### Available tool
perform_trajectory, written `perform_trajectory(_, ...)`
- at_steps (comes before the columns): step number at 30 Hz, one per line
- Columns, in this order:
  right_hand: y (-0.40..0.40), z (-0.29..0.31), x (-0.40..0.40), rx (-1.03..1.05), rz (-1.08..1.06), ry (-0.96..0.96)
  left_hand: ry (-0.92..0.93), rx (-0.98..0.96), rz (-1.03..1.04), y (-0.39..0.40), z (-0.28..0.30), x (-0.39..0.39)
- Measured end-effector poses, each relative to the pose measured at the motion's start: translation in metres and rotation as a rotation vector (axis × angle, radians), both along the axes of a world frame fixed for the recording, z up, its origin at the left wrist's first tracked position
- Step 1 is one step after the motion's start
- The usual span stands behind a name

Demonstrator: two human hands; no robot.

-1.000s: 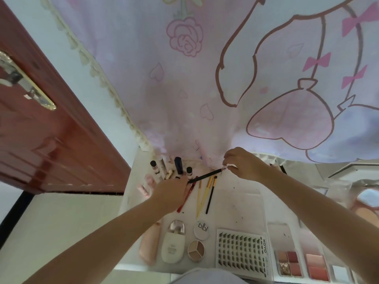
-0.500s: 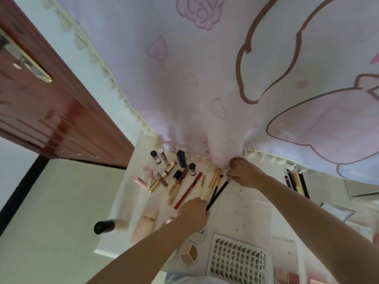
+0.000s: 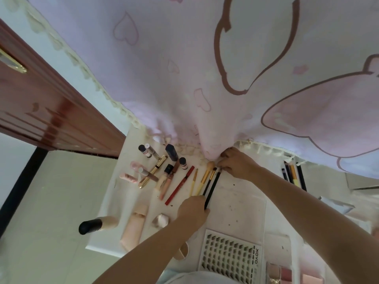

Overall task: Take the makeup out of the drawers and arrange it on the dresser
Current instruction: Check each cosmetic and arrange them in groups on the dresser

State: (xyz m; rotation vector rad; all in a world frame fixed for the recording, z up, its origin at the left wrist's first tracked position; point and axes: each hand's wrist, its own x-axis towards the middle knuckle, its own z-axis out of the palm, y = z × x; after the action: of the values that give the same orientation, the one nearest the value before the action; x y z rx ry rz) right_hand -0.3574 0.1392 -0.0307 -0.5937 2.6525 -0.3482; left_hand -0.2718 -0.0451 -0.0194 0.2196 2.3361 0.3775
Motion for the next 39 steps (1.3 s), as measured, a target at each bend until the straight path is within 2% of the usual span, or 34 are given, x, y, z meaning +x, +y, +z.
perform_trajectory(9,0.004,0.002,0.014,-0.018,-0.114,-0.007,0.112,-0.051,-0.037,-0.002,-0.004,0.001)
perform_trajectory(14,0.027,0.010,0.044,-0.095,-0.367,0.063,0.155,-0.046,-0.068,0.001,-0.007,-0.001)
perform_trajectory(18,0.056,0.013,0.077,0.045,-0.706,0.142,0.218,-0.055,-0.079,0.001,-0.009,-0.004)
perform_trajectory(22,0.070,0.017,0.092,0.178,-0.965,0.001,0.280,-0.063,-0.102,-0.002,-0.009,-0.008)
perform_trajectory(27,0.068,0.014,0.095,0.188,-1.034,-0.090,0.311,-0.074,-0.126,-0.006,-0.009,-0.008)
perform_trajectory(29,0.067,0.017,0.093,0.080,-1.072,-0.091,0.337,-0.076,-0.143,-0.007,-0.007,-0.009)
perform_trajectory(33,0.062,0.049,0.084,-0.372,-1.232,-0.011,0.396,0.025,-0.158,-0.005,0.006,-0.021)
perform_trajectory(36,0.053,0.082,0.082,-0.886,-1.334,-0.059,0.392,0.188,-0.197,0.002,0.022,-0.031)
perform_trajectory(39,0.034,0.107,0.089,-1.302,-1.306,-0.237,0.322,0.424,-0.236,0.009,0.042,-0.034)
